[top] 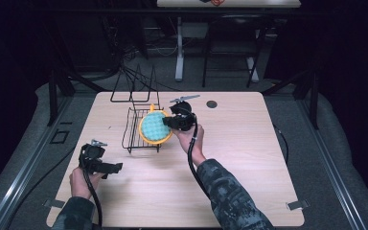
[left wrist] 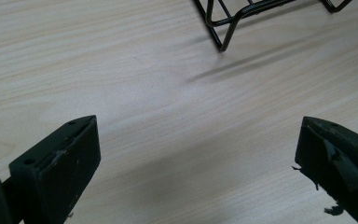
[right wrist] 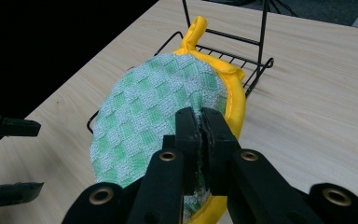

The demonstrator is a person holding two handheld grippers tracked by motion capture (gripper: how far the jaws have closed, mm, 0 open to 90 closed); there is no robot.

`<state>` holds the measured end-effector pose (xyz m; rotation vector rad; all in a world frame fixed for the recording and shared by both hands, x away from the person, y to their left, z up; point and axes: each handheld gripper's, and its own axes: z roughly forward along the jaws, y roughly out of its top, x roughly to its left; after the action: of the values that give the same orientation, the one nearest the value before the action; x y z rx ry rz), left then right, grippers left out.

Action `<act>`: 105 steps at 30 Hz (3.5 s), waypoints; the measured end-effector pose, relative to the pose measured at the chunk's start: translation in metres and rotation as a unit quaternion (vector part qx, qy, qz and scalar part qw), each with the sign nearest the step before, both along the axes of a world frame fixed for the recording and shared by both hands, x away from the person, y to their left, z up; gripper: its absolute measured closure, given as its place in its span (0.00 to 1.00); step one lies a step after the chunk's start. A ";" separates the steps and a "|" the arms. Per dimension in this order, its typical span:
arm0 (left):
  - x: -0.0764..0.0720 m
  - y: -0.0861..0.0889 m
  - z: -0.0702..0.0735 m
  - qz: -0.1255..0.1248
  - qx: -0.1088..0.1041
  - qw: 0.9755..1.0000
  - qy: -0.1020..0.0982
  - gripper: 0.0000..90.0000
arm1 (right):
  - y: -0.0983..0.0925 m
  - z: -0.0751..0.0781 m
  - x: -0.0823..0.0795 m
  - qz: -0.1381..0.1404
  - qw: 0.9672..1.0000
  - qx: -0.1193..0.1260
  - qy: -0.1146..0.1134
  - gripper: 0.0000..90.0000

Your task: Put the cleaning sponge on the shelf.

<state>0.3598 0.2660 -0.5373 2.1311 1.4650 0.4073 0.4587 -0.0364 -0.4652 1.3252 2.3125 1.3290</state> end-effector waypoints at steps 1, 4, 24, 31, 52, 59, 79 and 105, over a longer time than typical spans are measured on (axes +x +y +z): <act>0.000 0.000 0.000 0.000 0.000 1.000 0.000 0.00 | 0.002 -0.001 0.001 -0.002 1.000 0.002 0.000 0.96; 0.000 0.000 0.000 -0.001 0.000 1.000 0.000 0.00 | 0.005 -0.003 0.003 -0.006 1.000 0.004 0.005 0.96; 0.000 0.000 0.000 -0.002 0.000 1.000 0.000 0.00 | 0.036 -0.036 0.016 -0.050 0.998 0.016 0.039 0.96; 0.001 0.000 0.000 -0.005 0.001 1.000 0.000 0.00 | 0.047 -0.047 0.017 -0.066 0.997 0.008 0.040 0.96; 0.001 -0.001 0.000 -0.006 0.001 1.000 -0.001 0.00 | 0.065 -0.047 0.007 -0.024 0.998 -0.032 0.048 0.58; 0.001 -0.001 0.000 -0.007 0.002 1.000 0.000 0.00 | 0.075 -0.054 0.007 -0.029 0.997 -0.065 0.038 0.59; 0.000 -0.001 0.000 -0.007 0.000 1.000 -0.001 0.00 | 0.065 -0.036 -0.001 0.001 0.998 -0.066 0.014 0.33; 0.001 -0.002 0.000 -0.009 0.002 1.000 -0.003 0.00 | -0.039 0.021 -0.058 0.062 0.995 -0.070 -0.029 0.07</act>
<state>0.3604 0.2637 -0.5368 2.1434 1.4423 0.4098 0.4003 -0.0755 -0.4438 1.1043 2.4326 1.1973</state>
